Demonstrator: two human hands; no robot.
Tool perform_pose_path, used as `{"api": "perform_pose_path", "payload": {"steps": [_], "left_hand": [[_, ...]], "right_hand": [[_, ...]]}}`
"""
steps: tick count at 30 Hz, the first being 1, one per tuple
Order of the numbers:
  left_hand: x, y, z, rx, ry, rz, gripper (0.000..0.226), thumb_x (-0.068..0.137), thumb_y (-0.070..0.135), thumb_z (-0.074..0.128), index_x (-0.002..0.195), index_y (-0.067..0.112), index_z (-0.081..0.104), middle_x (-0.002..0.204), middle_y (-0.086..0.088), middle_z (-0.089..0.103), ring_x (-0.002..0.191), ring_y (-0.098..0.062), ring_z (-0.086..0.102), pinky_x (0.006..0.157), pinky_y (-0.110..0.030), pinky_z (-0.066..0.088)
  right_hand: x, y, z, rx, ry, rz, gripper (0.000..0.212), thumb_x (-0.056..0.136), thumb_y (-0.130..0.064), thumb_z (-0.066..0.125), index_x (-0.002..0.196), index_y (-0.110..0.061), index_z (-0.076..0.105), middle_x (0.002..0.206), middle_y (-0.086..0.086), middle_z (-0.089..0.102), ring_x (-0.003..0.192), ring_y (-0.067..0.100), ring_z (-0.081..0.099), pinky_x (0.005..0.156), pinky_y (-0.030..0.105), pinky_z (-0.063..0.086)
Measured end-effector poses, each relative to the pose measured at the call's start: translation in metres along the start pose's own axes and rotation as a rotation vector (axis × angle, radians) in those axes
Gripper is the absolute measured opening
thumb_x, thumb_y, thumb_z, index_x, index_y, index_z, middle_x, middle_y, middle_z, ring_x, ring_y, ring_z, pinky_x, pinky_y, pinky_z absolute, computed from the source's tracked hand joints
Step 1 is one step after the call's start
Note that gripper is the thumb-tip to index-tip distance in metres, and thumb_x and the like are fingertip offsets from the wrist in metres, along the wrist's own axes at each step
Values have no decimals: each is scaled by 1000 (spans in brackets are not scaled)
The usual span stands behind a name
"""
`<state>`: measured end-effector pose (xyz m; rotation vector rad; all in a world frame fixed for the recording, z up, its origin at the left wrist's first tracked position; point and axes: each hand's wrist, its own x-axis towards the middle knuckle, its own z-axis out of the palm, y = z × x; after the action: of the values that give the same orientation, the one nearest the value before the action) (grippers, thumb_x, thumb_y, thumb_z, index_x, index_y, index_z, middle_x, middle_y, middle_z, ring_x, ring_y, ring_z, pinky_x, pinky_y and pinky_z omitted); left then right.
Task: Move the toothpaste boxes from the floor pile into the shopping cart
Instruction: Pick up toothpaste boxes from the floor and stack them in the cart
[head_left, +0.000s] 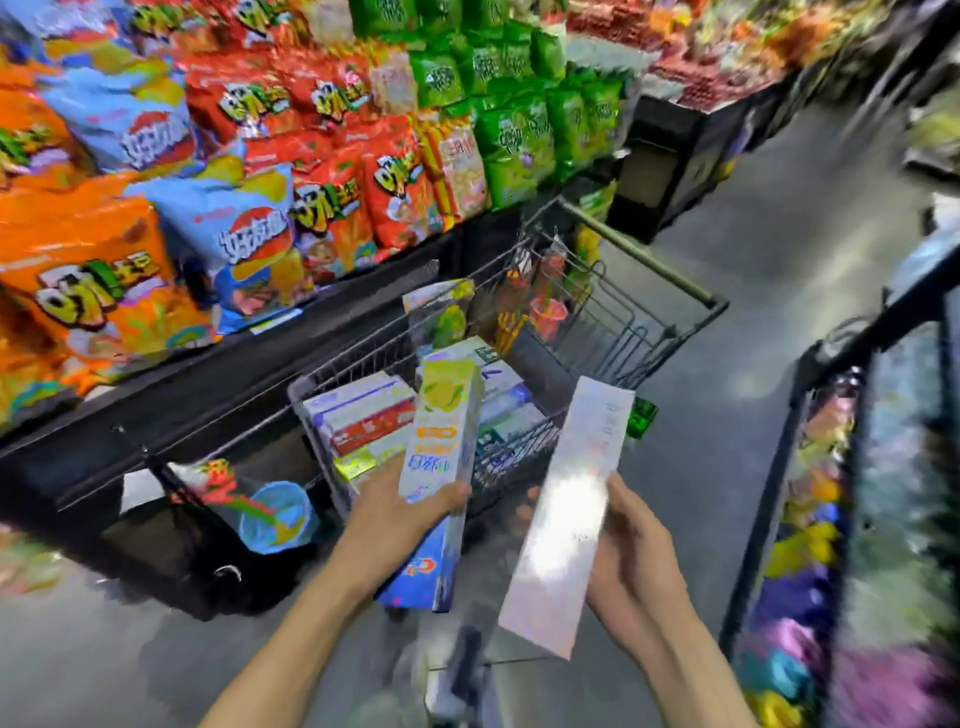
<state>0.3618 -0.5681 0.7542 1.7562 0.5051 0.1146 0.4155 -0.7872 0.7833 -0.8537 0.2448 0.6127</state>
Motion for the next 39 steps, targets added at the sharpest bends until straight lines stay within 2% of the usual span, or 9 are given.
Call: {"api": "perform_pose_path", "payload": {"steps": [6,8,11,16,20,24,29,33,39], "left_hand": [[113,-14,28,106,-2,-74,49,61,59,72,96,27,67,90,13,74,81,-4,68,73,-31,53],[151,-18,40,136,-19,-80,36,70,47,81,94,26,63,86,13,72,73,5,65,66,-20,49],[212,-26,59,187,-98,-113,32,76,31,85,93,30,57,85,15,69,69,15,60,60,-8,44],[305,-50,95,334,-211,-70,65,56,57,68,111,23,64,99,2,69,82,-14,63,74,-28,46],[363,-85,130,601,-331,-29,64,62,59,61,108,14,65,100,-6,63,97,-28,58,77,-31,38],[409,-133,172,732,-419,-16,93,65,68,49,140,13,51,122,-13,60,115,-33,52,100,-39,42],[438,-169,215,811,-421,-55,80,77,59,56,138,8,48,121,-15,57,116,-35,49,97,-43,45],[451,-198,229,879,-390,-39,79,76,61,48,126,2,60,110,-21,61,105,-42,57,91,-47,51],[447,-227,231,1007,-316,34,77,80,56,49,135,2,56,105,-22,57,96,-41,56,77,-47,48]], "right_hand": [[92,-36,-8,48,67,42,44,80,-38,70,107,-2,74,102,24,68,80,36,67,78,48,57],[124,-48,-6,89,72,43,37,77,-31,79,102,-4,75,97,21,69,75,35,68,72,46,60],[171,-68,-7,123,100,62,38,78,-32,75,103,-4,74,96,21,68,78,35,67,77,48,57],[245,-92,-27,214,183,79,44,85,-37,71,117,-8,64,106,19,64,91,36,60,102,53,37],[294,-115,-47,208,206,104,33,86,-38,65,102,-11,74,99,14,69,84,30,66,89,45,47],[349,-135,-70,138,197,185,51,69,-38,87,110,-13,71,106,13,69,88,30,66,89,45,47],[407,-147,-97,89,149,310,85,57,-38,94,130,-10,63,118,17,67,100,31,66,97,45,45],[441,-146,-111,90,102,364,85,59,-39,94,133,-10,62,117,14,68,100,29,66,95,44,48],[473,-140,-127,-92,106,442,90,53,-43,96,130,-14,59,117,14,63,103,28,62,88,45,51]]}}
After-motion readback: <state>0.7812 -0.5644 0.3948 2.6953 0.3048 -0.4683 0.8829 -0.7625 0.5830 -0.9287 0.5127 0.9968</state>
